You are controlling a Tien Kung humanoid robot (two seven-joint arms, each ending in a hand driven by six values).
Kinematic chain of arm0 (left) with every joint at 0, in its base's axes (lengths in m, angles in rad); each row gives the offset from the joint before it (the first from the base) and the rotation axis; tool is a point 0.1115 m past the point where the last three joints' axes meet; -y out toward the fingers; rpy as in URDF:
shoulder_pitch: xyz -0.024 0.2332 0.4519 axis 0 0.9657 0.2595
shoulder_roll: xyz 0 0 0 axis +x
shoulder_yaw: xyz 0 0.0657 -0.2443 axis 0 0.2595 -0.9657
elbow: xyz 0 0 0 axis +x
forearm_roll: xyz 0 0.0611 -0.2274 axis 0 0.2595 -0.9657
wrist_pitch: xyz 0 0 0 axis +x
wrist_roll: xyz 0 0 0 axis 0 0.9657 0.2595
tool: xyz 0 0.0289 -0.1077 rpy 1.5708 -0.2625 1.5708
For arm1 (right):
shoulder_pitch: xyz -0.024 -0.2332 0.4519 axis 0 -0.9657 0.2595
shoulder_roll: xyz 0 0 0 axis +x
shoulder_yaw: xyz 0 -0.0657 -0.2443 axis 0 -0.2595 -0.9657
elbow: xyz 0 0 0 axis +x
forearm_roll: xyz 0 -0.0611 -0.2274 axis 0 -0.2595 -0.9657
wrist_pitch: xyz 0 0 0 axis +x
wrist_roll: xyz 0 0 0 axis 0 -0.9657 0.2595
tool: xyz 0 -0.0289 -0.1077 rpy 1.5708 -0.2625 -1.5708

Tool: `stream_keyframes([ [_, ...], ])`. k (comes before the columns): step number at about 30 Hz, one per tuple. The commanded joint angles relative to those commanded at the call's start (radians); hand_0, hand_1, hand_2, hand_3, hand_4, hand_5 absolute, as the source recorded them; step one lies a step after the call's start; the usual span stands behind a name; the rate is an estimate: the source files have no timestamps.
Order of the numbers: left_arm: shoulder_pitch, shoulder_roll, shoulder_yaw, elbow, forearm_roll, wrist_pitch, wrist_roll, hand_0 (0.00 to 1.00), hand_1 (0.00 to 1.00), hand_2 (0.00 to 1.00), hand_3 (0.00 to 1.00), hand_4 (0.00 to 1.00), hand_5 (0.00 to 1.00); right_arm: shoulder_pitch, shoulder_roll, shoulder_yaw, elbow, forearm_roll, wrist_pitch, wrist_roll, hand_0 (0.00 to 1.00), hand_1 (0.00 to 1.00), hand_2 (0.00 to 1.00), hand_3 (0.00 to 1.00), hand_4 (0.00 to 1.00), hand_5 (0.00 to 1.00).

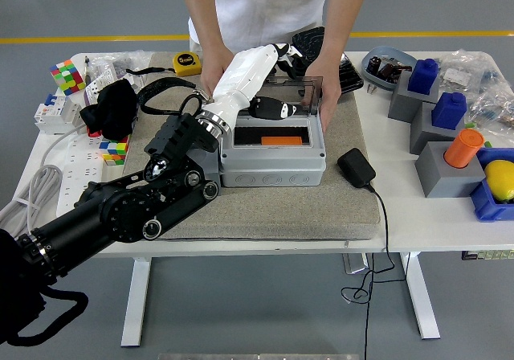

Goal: Fetch the battery,place it into the box,close the lid of the box

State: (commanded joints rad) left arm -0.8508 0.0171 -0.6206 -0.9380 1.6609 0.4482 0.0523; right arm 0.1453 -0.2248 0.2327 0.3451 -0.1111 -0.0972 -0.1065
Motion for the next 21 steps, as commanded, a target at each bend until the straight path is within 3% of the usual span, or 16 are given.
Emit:
stream_keyframes([
  [4, -0.015, 0.001, -0.014, 0.040, -0.008, -0.038, 0.028, 0.778, 0.841, 0.823, 0.874, 0.998, 0.396, 0.001, -0.001, -0.004, 0.000, 0.002, 0.000, -0.001, 0.645, 0.692, 0.725, 0.767, 0.998, 0.660],
  [5, -0.018, 0.000, -0.016, 0.047, -0.008, -0.041, 0.029, 0.806, 0.868, 0.857, 0.889, 0.998, 0.510, 0.001, -0.001, -0.005, 0.000, 0.003, 0.000, -0.001, 0.644, 0.692, 0.724, 0.767, 0.998, 0.660],
  [14, -0.026, -0.001, -0.001, 0.100, -0.006, -0.056, 0.056, 0.802, 0.862, 0.848, 0.882, 0.998, 0.539, 0.002, -0.004, -0.012, 0.001, 0.003, 0.000, -0.001, 0.644, 0.693, 0.724, 0.767, 0.998, 0.659],
  [21, -0.024, 0.021, 0.046, 0.074, 0.001, -0.086, 0.089, 0.786, 0.847, 0.822, 0.867, 0.998, 0.544, -0.001, -0.004, -0.003, 0.004, -0.004, 0.000, -0.001, 0.644, 0.693, 0.724, 0.767, 0.998, 0.659],
])
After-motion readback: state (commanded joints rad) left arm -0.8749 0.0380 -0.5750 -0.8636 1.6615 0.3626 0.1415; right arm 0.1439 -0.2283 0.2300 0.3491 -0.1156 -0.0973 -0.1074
